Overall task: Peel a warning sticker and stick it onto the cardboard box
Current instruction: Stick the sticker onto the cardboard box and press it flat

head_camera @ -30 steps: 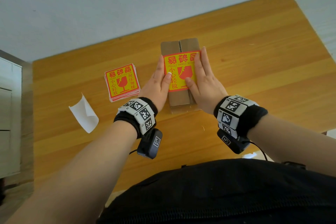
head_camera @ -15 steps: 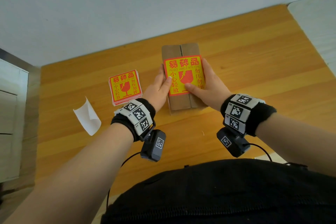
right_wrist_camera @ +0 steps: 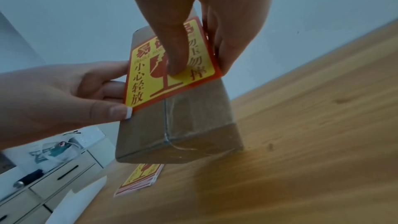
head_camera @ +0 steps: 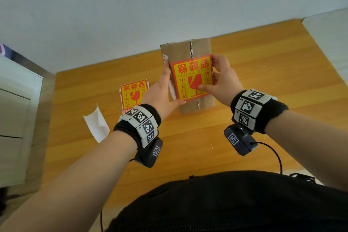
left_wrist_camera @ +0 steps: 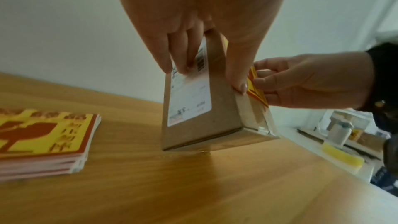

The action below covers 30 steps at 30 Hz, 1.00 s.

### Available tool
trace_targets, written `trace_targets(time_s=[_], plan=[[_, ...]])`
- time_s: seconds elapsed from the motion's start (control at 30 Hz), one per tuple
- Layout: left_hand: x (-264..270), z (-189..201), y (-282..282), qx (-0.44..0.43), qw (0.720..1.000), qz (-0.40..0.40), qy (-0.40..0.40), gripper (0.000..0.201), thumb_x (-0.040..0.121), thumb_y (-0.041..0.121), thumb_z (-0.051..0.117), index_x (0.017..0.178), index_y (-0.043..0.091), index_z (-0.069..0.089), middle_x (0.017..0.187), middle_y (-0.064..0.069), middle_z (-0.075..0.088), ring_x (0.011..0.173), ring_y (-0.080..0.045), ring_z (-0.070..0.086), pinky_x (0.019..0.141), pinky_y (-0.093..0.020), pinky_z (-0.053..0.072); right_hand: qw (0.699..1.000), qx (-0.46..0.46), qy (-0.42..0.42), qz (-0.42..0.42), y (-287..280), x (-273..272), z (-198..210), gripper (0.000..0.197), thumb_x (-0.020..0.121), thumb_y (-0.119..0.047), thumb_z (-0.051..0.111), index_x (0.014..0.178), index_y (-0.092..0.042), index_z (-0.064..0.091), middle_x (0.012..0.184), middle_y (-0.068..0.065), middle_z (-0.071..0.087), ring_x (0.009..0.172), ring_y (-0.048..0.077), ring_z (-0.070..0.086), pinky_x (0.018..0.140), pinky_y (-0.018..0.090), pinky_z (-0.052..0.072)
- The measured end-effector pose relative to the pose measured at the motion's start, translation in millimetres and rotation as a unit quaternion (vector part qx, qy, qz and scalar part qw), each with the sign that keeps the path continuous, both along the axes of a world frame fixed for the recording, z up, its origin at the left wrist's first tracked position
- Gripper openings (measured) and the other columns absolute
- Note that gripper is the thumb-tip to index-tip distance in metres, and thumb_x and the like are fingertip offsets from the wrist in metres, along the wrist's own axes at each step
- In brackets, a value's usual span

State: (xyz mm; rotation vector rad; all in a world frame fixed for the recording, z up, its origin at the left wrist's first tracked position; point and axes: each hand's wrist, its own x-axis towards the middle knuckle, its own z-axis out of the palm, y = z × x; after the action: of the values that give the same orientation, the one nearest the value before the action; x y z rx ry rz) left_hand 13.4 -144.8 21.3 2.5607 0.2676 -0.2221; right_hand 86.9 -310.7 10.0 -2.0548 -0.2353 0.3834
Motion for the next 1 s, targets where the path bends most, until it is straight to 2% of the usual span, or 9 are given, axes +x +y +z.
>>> trace_targets(time_s=[0.1,0.23,0.37,0.5,0.6,0.67,0.77,0.87,1.0], plan=[[-2,1,-2,0.036,0.999,-0.024,0.015,0.125,0.072,0.034,0.077,0.146,0.026,-0.023,0.142,-0.010,0.048,0.115,-0.024,0.060,0.093,-0.032,0.049,1.000,-0.011,-0.004,-0.003,-3,5,-1,0.082,0.074,-0.001,0.075,0.140,-0.013,0.028,0.141,0.007,0.048,0.127,0.023,0.052,0.100,0.042,0.050],[-2,0,-8,0.026,0.998,-0.045,0.026,0.125,0.075,0.030,0.075,0.144,0.026,-0.028,0.153,-0.009,0.033,0.126,-0.024,0.052,0.102,-0.033,0.044,0.994,-0.091,-0.059,-0.008,-5,11,-1,0.080,0.073,-0.013,0.077,0.140,-0.014,0.032,0.133,0.007,0.052,0.126,0.023,0.048,0.104,0.038,0.044],[-2,-1,-19,0.021,0.997,-0.061,0.044,0.122,0.077,0.032,0.073,0.145,0.022,-0.027,0.157,-0.009,0.025,0.135,-0.023,0.043,0.108,-0.031,0.037,0.983,-0.156,-0.078,-0.056,-6,24,1,0.070,0.075,-0.019,0.073,0.137,-0.019,0.040,0.128,0.011,0.050,0.121,0.030,0.045,0.097,0.038,0.040],[0,2,-20,0.048,0.995,-0.081,0.036,0.099,0.082,0.037,0.065,0.151,0.022,-0.004,0.151,-0.008,0.035,0.132,-0.024,0.045,0.106,-0.033,0.039,0.987,-0.132,-0.027,-0.085,-8,35,3,0.062,0.079,-0.005,0.062,0.136,-0.020,0.041,0.127,0.014,0.051,0.106,0.031,0.058,0.078,0.031,0.046],[7,10,-12,0.074,0.994,0.007,-0.082,0.083,0.081,0.036,0.065,0.147,0.013,0.019,0.150,-0.012,0.027,0.137,-0.025,0.035,0.111,-0.031,0.031,0.990,-0.095,0.026,-0.098,-7,40,3,0.055,0.082,-0.004,0.055,0.133,-0.020,0.042,0.127,0.012,0.051,0.103,0.029,0.061,0.073,0.030,0.050],[16,17,-5,0.074,0.988,0.043,-0.126,0.092,0.075,0.038,0.071,0.148,0.016,0.018,0.154,-0.014,0.015,0.143,-0.027,0.020,0.117,-0.035,0.021,0.990,-0.058,0.060,-0.114,-4,40,4,0.051,0.082,-0.008,0.056,0.131,-0.015,0.043,0.124,0.011,0.054,0.100,0.030,0.065,0.078,0.037,0.057],[32,24,3,0.155,0.986,-0.035,-0.058,0.100,0.073,0.049,0.069,0.150,0.033,0.005,0.160,-0.003,-0.010,0.147,-0.034,-0.003,0.117,-0.048,0.013,0.988,-0.032,0.086,-0.121,1,40,8,0.048,0.084,-0.013,0.057,0.129,-0.012,0.043,0.115,0.006,0.057,0.098,0.029,0.066,0.083,0.046,0.057],[41,27,3,0.198,0.975,-0.095,-0.030,0.088,0.080,0.042,0.064,0.148,0.041,0.007,0.161,0.001,-0.004,0.147,-0.036,-0.006,0.117,-0.056,0.017,0.986,-0.004,0.105,-0.128,4,41,11,0.048,0.085,-0.018,0.049,0.132,-0.009,0.043,0.104,0.005,0.060,0.096,0.030,0.068,0.084,0.048,0.057],[42,21,-8,0.237,0.963,-0.129,-0.026,0.076,0.088,0.030,0.058,0.146,0.045,0.011,0.161,-0.001,0.004,0.146,-0.039,-0.005,0.117,-0.054,0.015,0.979,0.067,0.140,-0.133,5,43,17,0.052,0.092,-0.025,0.046,0.140,-0.008,0.039,0.135,0.014,0.050,0.106,0.028,0.060,0.084,0.038,0.057]])
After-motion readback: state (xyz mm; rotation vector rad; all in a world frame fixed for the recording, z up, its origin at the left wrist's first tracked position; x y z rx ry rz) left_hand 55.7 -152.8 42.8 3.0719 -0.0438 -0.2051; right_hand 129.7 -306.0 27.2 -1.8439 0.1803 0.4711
